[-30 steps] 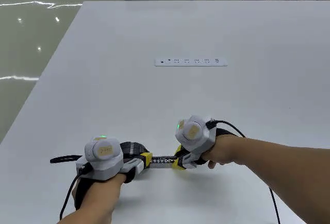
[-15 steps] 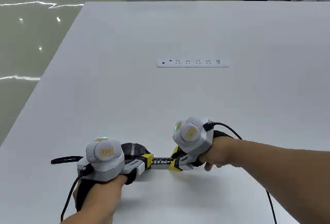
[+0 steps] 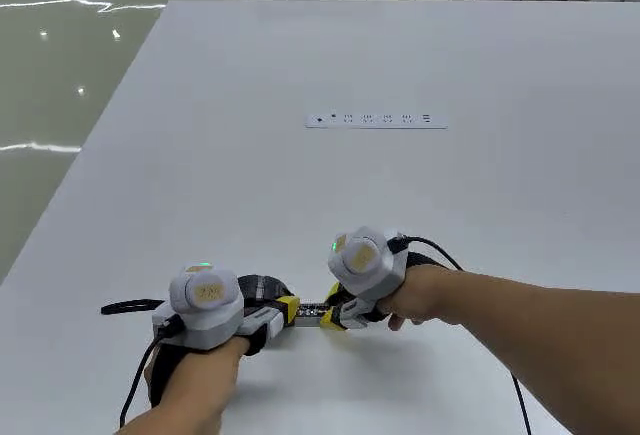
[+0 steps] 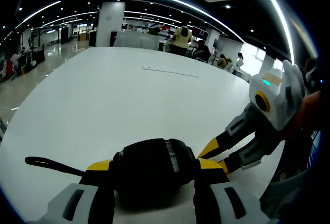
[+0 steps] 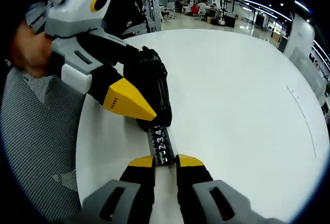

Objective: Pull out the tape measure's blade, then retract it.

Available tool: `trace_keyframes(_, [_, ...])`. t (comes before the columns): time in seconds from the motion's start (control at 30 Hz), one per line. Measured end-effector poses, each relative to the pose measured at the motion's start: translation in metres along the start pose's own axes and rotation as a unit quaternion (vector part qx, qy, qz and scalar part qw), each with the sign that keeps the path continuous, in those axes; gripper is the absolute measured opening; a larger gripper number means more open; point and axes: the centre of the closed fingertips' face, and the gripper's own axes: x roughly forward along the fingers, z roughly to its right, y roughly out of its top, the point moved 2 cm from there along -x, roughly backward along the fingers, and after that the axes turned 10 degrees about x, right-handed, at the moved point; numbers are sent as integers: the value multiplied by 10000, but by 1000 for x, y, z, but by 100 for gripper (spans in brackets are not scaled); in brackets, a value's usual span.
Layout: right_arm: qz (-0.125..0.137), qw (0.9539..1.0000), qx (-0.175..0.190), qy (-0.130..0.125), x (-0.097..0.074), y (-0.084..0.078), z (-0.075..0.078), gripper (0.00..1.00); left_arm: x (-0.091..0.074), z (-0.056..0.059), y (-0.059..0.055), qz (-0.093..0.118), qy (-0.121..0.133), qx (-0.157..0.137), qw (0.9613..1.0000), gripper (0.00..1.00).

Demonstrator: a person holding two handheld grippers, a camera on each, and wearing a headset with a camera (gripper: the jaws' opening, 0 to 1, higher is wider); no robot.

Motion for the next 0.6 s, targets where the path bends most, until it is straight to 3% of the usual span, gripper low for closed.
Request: trace_keyframes(0.6, [2,9999,-94,38,8,12,-6,14,-1,0,0,9,-6,3,10000,59])
